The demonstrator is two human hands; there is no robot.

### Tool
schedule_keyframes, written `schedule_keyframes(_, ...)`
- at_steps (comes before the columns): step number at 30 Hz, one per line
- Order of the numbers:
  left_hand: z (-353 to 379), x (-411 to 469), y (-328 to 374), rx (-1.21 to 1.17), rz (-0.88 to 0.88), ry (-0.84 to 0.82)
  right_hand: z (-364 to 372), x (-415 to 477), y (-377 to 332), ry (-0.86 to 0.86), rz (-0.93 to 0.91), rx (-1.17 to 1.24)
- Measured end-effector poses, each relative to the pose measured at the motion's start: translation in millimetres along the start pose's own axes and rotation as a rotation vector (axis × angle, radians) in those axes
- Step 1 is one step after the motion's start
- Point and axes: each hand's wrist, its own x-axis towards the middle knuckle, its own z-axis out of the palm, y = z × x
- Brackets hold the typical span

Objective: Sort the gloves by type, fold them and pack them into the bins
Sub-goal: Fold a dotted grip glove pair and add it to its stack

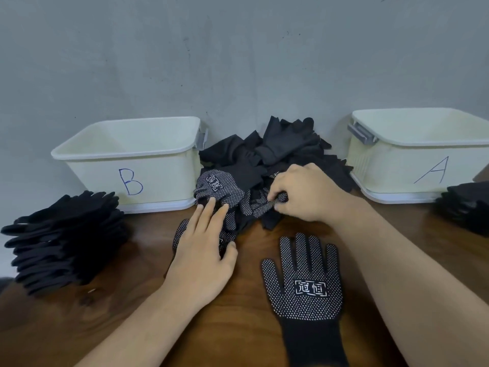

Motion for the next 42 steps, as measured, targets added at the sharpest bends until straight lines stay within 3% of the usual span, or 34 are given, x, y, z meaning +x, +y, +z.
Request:
schedule_keyframes(4,-0.9,-1.4,0.0,0.021,-0.028,-0.034,-1.4,3.0,0.8,0.249,0.103,0.213)
schedule_keyframes(9,-2.5,-1.0,2.2,0.022,-0.057,-0.054,-27.4,5.7,1.8,0.619,0.285,0.834)
schedule_keyframes(12,-2.5,-1.1,2.0,0.022,-0.060,-0.061,-49.0,1.2,1.9,0.685,0.284,1.190)
schedule_keyframes(14,-2.4,-1.0,2.1,0.012,-0.065,-0.062,-54.4,-0.4,2.5,0.665,0.262,1.249)
schedule_keyframes(20,-2.2,-0.9,1.3,-0.005,-0.064,-0.052,-43.7,4.3,-9.4,0.679,0.130,1.237)
schedule_keyframes(22,-2.4,-1.1,0.6,-0.005,-0.061,-0.051,-45.8,0.6,-10.1,0.608,0.058,1.193)
schedule_keyframes(27,-1.7,-0.7,0.8,-0.006,-0.057,-0.051,-41.1,-4.8,12.4,0.197,0.116,0.713)
schedule_keyframes(32,-1.3,-1.4,1.2,-0.001,-0.057,-0.052,-16.3,-1.3,-2.1,0.260,0.197,0.564)
schedule_keyframes(35,-1.1,-1.0,1.0,0.002,-0.059,-0.058,-4.3,0.5,-8.1,0.111,0.116,0.414)
schedule_keyframes(38,-0.8,-1.4,0.4,-0.006,-0.058,-0.063,-5.0,-0.6,-11.2,-0.017,-0.064,0.465)
schedule_keyframes(42,-3.7,-0.5,2.6,-0.079,-0.038,-0.035,-6.1,-1.2,-11.6,-0.122,-0.087,0.526)
